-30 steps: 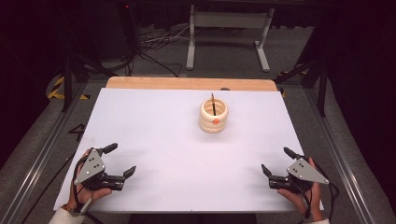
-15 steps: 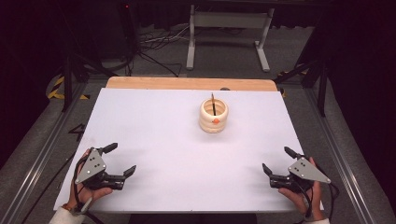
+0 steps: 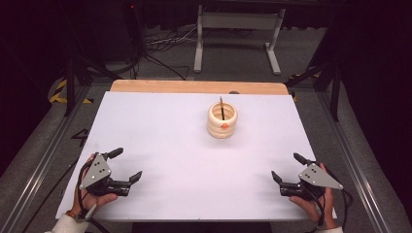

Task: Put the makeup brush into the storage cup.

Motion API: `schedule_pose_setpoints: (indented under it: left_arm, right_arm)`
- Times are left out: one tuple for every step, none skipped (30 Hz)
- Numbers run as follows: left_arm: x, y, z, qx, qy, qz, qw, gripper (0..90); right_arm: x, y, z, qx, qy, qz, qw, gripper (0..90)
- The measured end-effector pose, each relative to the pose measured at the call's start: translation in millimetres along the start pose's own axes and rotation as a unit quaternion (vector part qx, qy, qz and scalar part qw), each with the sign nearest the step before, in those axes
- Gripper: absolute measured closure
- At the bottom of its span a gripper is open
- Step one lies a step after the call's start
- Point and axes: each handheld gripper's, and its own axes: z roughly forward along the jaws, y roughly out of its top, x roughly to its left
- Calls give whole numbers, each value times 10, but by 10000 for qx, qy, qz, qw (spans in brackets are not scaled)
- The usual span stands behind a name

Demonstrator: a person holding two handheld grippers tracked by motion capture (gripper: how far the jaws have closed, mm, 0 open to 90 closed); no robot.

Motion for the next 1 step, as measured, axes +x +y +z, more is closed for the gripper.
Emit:
schedule_pose_setpoints:
  left_arm:
    - [0, 0, 0, 0, 0, 0, 10000, 47]
  right_arm:
    - [1, -3, 2, 14, 4, -1, 10000, 69]
